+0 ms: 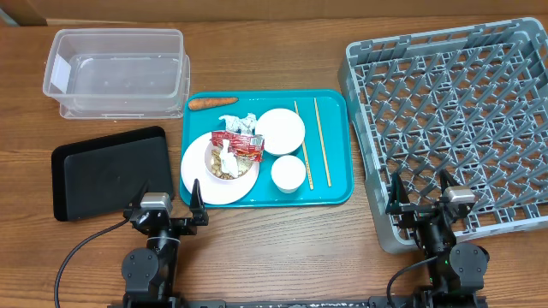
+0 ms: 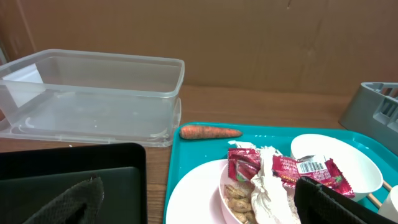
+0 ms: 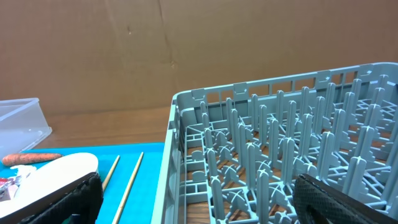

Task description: Sort waste into correct bins and load items into the dishwasher

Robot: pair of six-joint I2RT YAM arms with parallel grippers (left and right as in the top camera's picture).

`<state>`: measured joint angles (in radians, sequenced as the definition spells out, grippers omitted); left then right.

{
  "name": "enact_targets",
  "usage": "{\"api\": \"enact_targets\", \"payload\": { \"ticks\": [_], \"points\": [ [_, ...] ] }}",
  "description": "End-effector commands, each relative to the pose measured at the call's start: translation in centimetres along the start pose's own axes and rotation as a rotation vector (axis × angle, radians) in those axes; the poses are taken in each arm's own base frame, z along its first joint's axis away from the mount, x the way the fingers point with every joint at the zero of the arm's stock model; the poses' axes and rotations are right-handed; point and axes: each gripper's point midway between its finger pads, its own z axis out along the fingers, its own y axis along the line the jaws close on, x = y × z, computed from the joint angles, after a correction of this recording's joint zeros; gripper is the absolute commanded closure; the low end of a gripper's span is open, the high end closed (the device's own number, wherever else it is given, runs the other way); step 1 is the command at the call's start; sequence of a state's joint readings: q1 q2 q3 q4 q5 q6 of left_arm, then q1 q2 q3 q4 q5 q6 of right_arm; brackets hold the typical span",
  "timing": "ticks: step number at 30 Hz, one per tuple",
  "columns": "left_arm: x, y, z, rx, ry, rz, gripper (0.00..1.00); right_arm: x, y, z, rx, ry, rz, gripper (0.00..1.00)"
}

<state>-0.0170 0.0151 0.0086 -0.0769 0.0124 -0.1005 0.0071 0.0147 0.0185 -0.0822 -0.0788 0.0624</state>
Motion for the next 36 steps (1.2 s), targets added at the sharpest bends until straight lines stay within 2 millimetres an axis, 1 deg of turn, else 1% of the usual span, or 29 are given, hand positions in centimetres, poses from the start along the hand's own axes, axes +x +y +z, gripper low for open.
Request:
{"api": "enact_targets", "payload": {
  "ticks": [1,21,25,31,34,36],
  "points": [
    [0.0,0.1,0.0,-0.002,-0.006,0.01,0.0,0.1,0.1,0.0,-0.008,-0.005,-0.014,0.0],
    [-0.1,0.0,-0.1,0.002,-0.005,0.01,0.0,0.0,0.1,0.0,-0.01,-0.01,0.003,0.0],
    [-0.5,0.0,-0.5,-0.001,0.024,0.0,0.0,-0.5,-0.7,-0.1,0.045,-0.013,0.068,0.0],
    [-2.0,-0.2,-1.3,-0.01,0.099,-0.015,0.0,-1.8,-1.1,-0.6,0.086,0.041,0.072,0.0],
    [-3.1,-0.3,-1.5,-0.013,0.134,-0.016,0.0,-3.3,-0.9,-0.7,0.092,0.06,0.073,0.0],
    [-4.0,-0.4,-1.3,-0.015,0.152,-0.016,0.0,-4.6,-0.7,-0.6,0.092,0.062,0.073,0.0]
  ]
}}
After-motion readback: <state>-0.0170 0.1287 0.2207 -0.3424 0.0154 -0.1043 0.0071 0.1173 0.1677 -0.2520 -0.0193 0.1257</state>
